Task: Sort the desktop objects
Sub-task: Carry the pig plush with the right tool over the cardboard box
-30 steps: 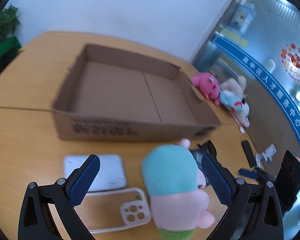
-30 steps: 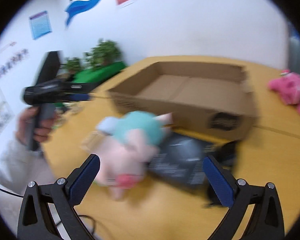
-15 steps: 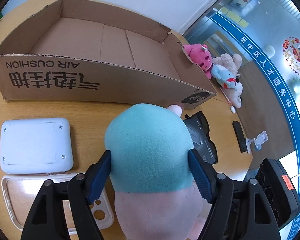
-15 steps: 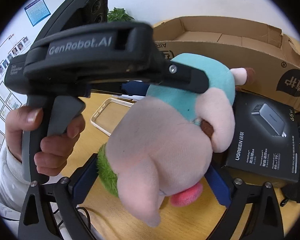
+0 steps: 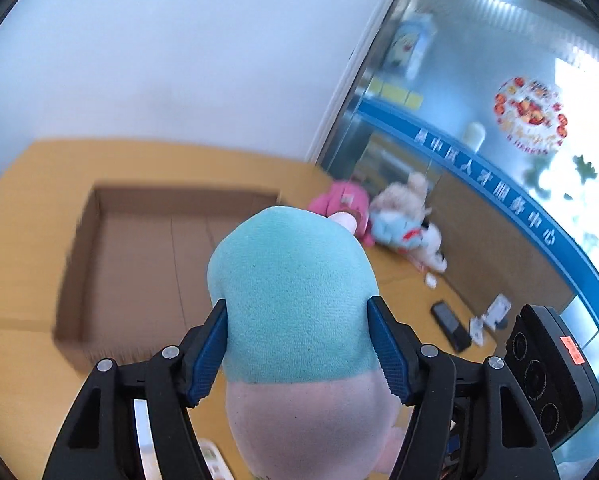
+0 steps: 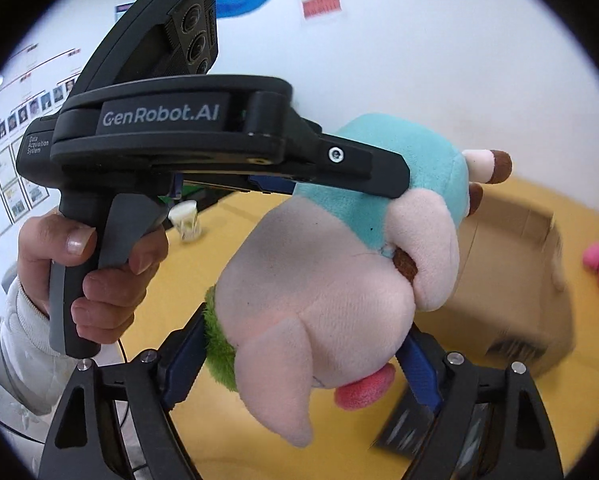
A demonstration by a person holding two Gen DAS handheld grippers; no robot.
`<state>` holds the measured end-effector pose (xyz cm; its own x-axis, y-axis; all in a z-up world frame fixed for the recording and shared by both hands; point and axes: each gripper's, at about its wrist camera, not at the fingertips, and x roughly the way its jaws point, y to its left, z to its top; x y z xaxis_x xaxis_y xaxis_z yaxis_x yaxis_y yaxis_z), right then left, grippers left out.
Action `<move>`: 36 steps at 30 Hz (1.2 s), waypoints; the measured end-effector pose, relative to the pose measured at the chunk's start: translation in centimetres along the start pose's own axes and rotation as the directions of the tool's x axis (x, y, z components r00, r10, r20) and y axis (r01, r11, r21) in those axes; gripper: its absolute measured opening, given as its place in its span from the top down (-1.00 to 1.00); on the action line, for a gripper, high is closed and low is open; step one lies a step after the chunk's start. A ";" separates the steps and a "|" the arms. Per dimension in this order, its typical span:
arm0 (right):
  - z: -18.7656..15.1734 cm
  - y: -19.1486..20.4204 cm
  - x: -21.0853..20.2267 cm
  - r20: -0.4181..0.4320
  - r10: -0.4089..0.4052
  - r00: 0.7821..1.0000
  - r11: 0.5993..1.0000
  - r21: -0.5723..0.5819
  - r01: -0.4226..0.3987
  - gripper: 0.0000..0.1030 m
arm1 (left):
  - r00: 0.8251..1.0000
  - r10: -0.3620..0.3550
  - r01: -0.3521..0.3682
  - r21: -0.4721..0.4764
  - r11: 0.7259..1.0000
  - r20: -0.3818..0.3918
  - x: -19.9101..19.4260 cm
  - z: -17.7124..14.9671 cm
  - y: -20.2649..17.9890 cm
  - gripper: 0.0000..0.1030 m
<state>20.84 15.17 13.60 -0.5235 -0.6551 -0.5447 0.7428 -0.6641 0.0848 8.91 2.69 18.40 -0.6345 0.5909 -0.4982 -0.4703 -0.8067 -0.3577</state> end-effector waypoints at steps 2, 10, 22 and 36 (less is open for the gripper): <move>4.1 -0.5 -1.0 0.055 -0.027 0.998 0.997 -0.066 0.030 -0.66 | 0.998 -0.004 0.002 0.032 0.999 0.060 -1.1 3.8 -0.3 -0.27; 19.0 -3.7 -0.8 0.168 -0.032 0.985 0.983 -0.171 0.061 -0.66 | 0.980 0.006 -0.025 0.095 0.995 0.200 -2.5 17.5 2.2 -0.27; 24.4 -11.2 18.3 -0.032 0.015 0.999 0.997 -0.073 -0.017 -0.66 | 0.999 0.016 -0.023 -0.155 0.988 -0.048 13.8 22.1 22.9 -0.25; 14.6 -12.2 32.8 -0.298 0.144 0.944 0.988 0.105 -0.118 -0.65 | 0.943 -0.007 -0.106 -0.320 0.941 -0.333 24.4 10.1 35.1 -0.33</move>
<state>-11.45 -3.44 6.88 -0.2627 -0.6064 -0.7505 0.7515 -0.6165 0.2350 -29.30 -11.07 1.68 -0.3903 0.5606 -0.7303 -0.1792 -0.8243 -0.5370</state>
